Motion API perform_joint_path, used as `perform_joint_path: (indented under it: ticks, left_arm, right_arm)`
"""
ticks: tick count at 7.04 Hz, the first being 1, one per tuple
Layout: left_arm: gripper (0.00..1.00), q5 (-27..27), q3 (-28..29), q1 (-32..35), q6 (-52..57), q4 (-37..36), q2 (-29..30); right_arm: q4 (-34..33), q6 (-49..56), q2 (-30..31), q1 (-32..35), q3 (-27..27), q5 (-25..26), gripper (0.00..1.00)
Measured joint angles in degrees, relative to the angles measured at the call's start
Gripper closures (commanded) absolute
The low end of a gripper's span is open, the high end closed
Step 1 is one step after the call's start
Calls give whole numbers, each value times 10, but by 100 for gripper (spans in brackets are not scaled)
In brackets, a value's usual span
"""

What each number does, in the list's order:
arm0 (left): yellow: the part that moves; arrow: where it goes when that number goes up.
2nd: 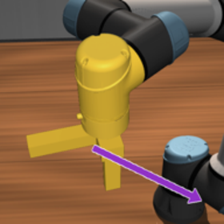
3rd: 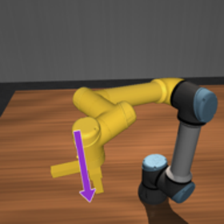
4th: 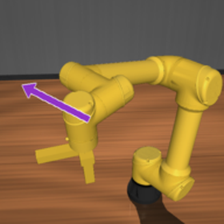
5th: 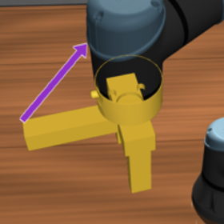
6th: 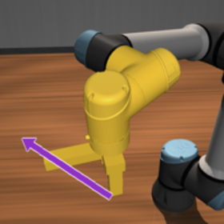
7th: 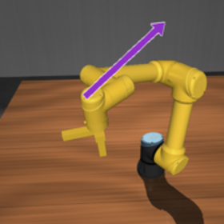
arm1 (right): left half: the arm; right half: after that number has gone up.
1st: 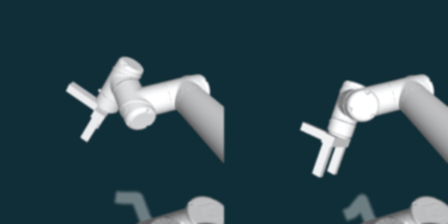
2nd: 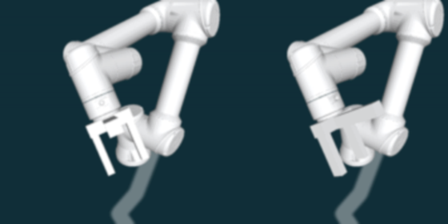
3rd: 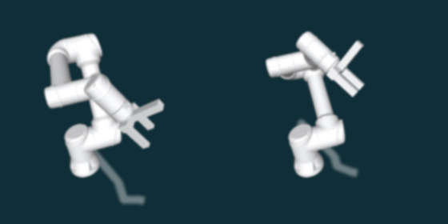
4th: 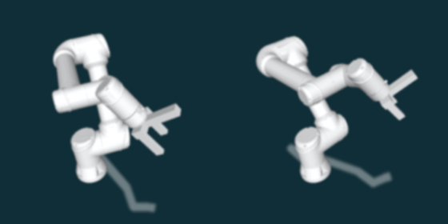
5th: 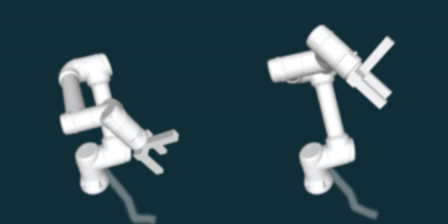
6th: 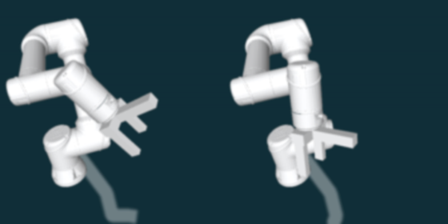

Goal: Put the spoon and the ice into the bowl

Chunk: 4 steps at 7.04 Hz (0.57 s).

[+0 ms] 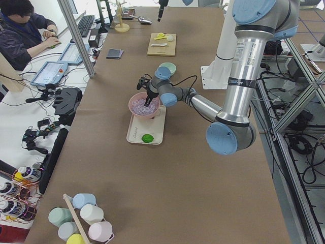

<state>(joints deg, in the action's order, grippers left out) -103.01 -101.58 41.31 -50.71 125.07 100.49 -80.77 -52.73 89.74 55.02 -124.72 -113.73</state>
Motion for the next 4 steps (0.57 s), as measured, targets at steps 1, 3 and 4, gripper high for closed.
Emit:
perform_joint_path:
  ticks: [1, 3, 4]
  left_arm:
    - [48, 0, 1, 0, 0, 0, 0]
    - [49, 0, 2, -4, -1, 0, 1]
    - [49, 1, 2, -6, -1, 0, 1]
  right_arm:
    - [0, 0, 0, 0, 0, 0, 0]
    - [0, 0, 0, 0, 0, 0, 0]
    - [0, 0, 0, 0, 0, 0, 0]
